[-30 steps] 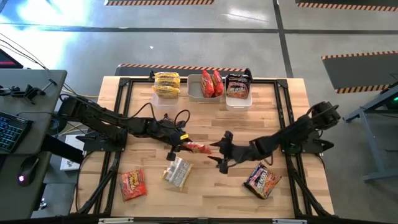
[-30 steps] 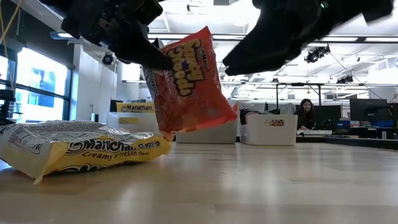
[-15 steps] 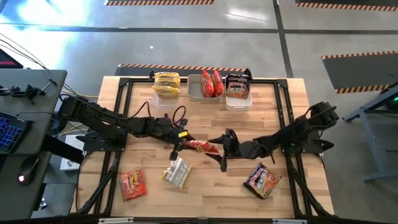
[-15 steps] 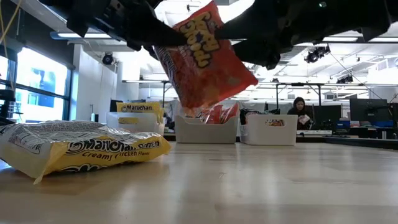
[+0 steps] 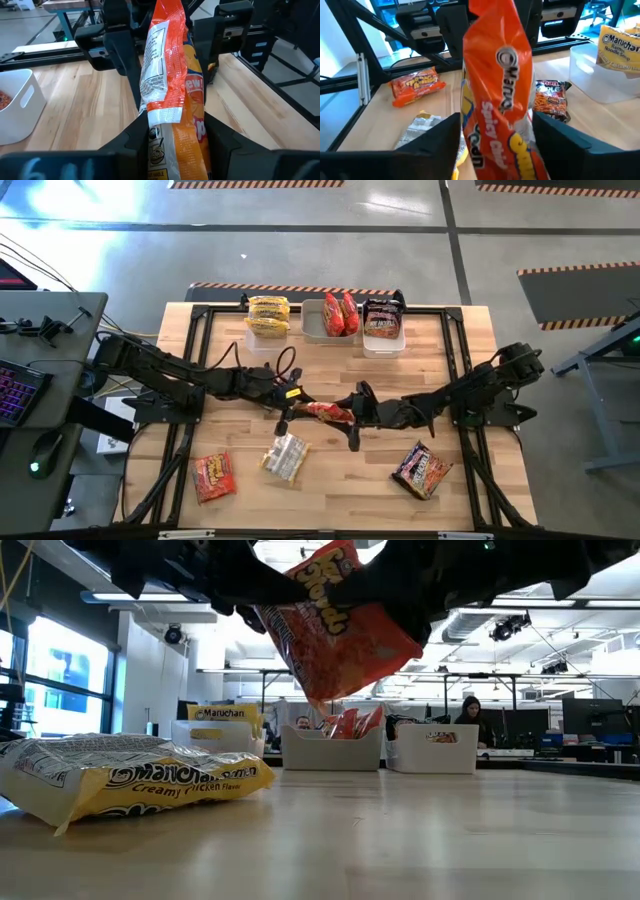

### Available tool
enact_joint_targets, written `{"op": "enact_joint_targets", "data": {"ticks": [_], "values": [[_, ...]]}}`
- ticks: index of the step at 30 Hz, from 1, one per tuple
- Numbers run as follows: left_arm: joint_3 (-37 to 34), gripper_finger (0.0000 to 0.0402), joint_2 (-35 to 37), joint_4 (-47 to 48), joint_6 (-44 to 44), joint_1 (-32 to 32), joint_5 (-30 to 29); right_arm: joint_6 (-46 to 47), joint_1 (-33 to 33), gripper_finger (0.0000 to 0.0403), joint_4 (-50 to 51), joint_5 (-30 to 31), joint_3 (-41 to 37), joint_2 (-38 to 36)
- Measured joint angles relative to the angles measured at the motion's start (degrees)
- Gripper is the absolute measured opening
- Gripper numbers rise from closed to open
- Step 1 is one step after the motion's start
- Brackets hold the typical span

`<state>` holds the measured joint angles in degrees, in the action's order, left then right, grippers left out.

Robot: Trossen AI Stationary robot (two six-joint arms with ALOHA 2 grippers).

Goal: Sort Maruchan noodles
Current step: Put the top orange noodle pack into the gray bin

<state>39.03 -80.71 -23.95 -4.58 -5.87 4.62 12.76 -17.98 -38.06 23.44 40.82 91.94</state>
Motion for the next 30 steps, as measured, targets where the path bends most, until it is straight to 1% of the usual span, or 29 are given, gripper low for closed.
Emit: {"op": "enact_joint_targets", "data": {"ticks": [5, 8, 10, 13, 16, 18, 20, 23, 26, 28, 30], "values": [[0.0, 0.0116, 0.0, 0.0, 0.0, 0.0, 0.2, -1.3, 0.0, 0.0141, 2.4, 0.0, 1.6, 0.0], [0.0, 0.0129, 0.3, 0.2, 0.8, 0.0, 0.2, -2.6, 0.0, 0.0093, 2.8, 0.1, 1.8, 0.0], [0.0, 0.0142, 1.3, 0.9, 1.0, 0.0, -0.1, -3.4, 0.1, 0.0068, 2.2, 0.3, 1.9, 0.0], [0.0, 0.0164, 4.1, 3.7, -0.5, 0.0, -0.3, -4.1, 0.8, 0.0048, 2.1, 0.0, 2.0, -0.4], [0.0, 0.0183, 8.7, 8.1, -0.6, 0.0, -1.7, -4.1, 1.9, 0.0046, 2.6, -0.7, 2.0, -2.0], [0.1, 0.0192, 11.9, 11.8, -0.6, 0.0, -3.8, -3.8, 3.0, 0.0048, 4.7, -1.6, 2.7, -3.6], [-0.1, 0.0197, 14.2, 14.7, -1.0, -0.2, -6.3, -3.3, 4.5, 0.0049, 9.1, -2.4, 4.9, -5.2], [-3.6, 0.0198, 17.7, 11.9, -2.1, -1.0, -10.9, -2.0, 7.0, 0.0048, 20.0, -3.4, 11.2, -7.3], [-9.5, 0.0195, 21.0, 7.6, -2.2, -1.2, -15.7, 3.1, 11.2, 0.0047, 36.3, -3.7, 20.8, -7.2], [-13.9, 0.0193, 22.5, 3.2, -2.9, -1.4, -17.0, 8.9, 15.9, 0.0047, 46.5, -2.7, 28.4, -6.1], [-17.7, 0.0190, 24.2, -1.5, -3.2, -1.1, -18.0, 12.4, 21.0, 0.0047, 55.8, -3.8, 35.4, -4.0]]}}
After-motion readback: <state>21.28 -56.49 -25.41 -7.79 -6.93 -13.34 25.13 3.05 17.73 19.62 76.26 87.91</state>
